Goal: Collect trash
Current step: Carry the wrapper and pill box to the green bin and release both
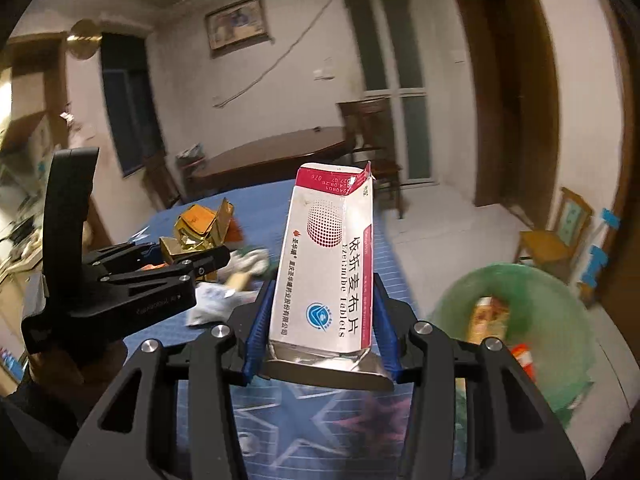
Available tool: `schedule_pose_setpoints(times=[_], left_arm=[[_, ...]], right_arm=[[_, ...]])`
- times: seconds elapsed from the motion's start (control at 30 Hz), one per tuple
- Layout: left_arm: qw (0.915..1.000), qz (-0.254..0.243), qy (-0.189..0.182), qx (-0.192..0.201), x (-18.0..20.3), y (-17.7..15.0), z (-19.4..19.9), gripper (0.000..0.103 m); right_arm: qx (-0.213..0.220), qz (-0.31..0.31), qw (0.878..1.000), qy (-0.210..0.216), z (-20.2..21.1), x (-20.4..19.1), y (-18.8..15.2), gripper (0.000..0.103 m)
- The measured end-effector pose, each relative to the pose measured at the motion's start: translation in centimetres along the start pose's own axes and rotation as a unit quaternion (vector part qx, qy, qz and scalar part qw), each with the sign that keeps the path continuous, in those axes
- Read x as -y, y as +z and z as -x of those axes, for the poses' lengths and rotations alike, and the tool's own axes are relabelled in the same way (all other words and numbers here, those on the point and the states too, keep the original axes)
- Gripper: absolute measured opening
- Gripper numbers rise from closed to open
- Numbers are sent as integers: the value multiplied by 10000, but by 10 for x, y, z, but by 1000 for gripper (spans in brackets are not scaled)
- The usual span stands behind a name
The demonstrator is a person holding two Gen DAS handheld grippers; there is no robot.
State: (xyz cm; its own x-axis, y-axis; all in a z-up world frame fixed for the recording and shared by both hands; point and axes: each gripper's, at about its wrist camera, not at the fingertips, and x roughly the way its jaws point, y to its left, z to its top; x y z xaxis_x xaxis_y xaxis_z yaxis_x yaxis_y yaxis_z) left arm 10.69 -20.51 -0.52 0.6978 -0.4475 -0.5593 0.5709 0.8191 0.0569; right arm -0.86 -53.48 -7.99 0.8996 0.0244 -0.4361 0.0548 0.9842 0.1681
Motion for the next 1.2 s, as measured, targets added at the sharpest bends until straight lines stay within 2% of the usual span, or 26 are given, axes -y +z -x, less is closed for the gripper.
schedule_pose_setpoints(times=[0.23,0.33,0.43,0.67,0.9,1.2], left_arm=[[9980,-557,-287,5,58,28,-40,46],[9961,-778,-424,-6,84,34,-55,47],[9939,-963,-536,-50,106,37,-70,47],[9868,-1413,-777,-133,158,36,-103,47],[9807,-1645,-1026,-247,195,36,-132,47],[9762,-1728,-1249,-387,208,32,-150,47]], right_arm=[[-11,-345,9972,-663,11,59,5,45],[-84,-450,9932,-1071,15,88,6,46],[-196,-693,9889,-1297,18,114,7,46],[-301,-774,9800,-1806,18,144,4,47],[-420,-867,9771,-1898,19,161,-5,47],[-545,-932,9734,-2020,24,171,-10,47]])
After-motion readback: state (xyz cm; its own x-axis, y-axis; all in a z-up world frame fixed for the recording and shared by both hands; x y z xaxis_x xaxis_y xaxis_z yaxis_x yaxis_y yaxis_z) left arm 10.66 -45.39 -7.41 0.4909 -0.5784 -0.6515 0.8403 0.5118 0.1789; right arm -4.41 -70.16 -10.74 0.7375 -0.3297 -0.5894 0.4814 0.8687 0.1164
